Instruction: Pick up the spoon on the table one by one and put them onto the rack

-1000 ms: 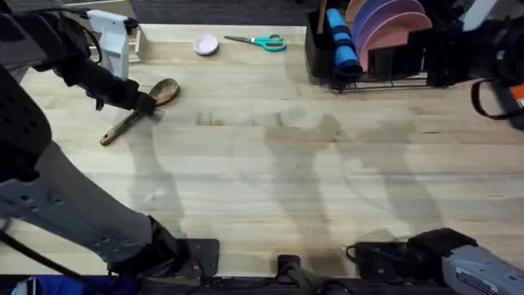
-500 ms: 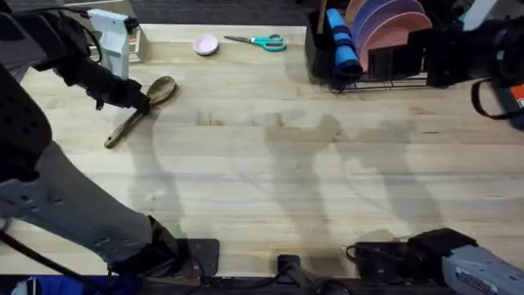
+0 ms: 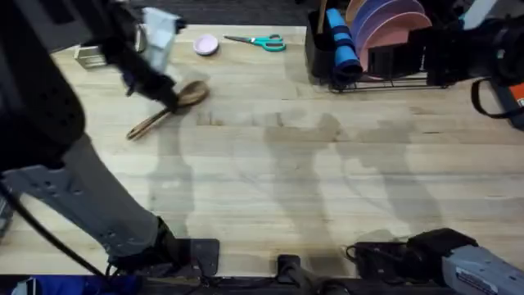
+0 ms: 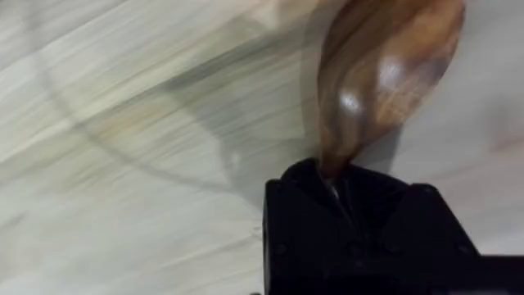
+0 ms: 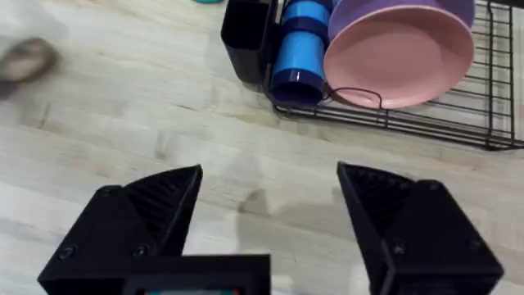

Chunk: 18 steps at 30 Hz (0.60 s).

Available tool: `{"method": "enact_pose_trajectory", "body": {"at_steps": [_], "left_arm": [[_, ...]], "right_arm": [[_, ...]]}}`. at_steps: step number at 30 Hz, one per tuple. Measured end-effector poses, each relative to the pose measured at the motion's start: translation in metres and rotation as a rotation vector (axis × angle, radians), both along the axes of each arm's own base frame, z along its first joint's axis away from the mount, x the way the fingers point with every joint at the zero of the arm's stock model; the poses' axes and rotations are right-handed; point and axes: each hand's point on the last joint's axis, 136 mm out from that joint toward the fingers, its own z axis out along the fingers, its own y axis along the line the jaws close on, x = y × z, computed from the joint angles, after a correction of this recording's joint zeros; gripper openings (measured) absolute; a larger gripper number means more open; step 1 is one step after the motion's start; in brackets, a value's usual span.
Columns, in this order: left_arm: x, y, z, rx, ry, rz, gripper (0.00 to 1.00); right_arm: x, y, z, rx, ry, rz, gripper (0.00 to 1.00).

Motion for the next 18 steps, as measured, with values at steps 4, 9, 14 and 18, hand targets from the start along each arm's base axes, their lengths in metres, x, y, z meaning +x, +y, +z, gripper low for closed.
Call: {"method": "enact_pose_trajectory", "body": {"at_steps": [4, 9, 14, 18], "left_arm": [[0.027, -0.045, 0.022, -0.040, -0.057, -0.097, 0.042], [0.066, -0.080, 0.069, -0.100, -0.200, -0.135, 0.042], [0.090, -0.119, 0.103, -0.188, -0.306, -0.166, 0.041], [0.104, -0.161, 0.123, -0.270, -0.390, -0.210, 0.040]], "right_arm": [[0.003, 0.001, 0.004, 0.005, -0.019, 0.000, 0.997], [0.003, 0.001, 0.004, 0.005, -0.019, 0.000, 0.997], [0.003, 0.001, 0.004, 0.005, -0.019, 0.000, 0.996], [0.003, 0.001, 0.004, 0.005, -0.020, 0.000, 0.997]]}}
